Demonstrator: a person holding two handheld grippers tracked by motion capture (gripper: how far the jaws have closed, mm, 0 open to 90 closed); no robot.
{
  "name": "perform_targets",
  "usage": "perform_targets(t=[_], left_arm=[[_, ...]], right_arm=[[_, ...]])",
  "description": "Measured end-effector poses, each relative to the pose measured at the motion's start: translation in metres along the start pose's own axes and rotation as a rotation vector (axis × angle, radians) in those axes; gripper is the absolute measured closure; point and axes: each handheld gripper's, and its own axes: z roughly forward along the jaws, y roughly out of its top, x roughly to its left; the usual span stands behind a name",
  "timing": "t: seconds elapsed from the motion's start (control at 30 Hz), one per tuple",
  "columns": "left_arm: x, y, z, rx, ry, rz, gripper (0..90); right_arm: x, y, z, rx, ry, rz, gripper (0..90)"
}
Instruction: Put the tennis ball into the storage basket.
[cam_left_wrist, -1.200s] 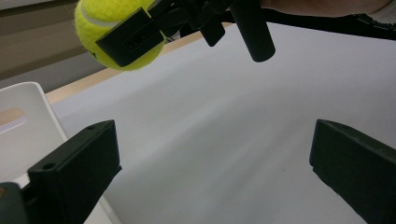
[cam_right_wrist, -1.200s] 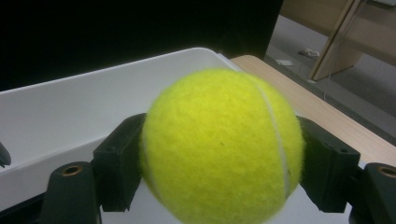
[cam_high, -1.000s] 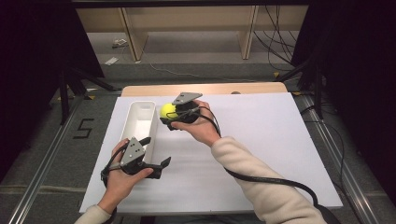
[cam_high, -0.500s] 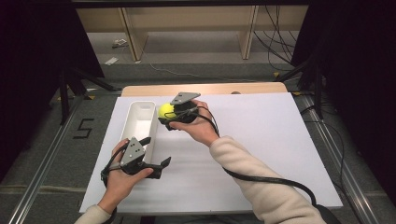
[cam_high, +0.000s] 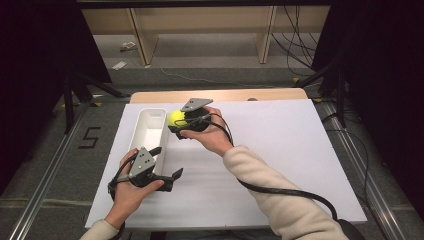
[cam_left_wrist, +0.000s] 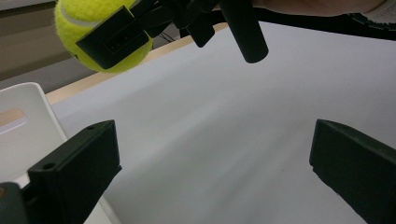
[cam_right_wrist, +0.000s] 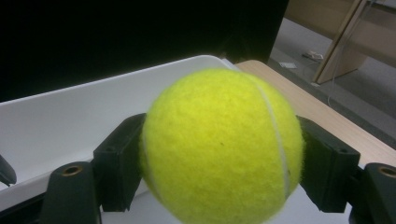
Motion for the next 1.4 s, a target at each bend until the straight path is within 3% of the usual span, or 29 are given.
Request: perform_targets(t=[1.4], left_arm=[[0.0, 0.0, 0.0, 0.0, 0.0, 0.001, 1.2]], right_arm=[[0.007, 0.011, 0.008, -0.003, 0.013, -0.01, 25.9]])
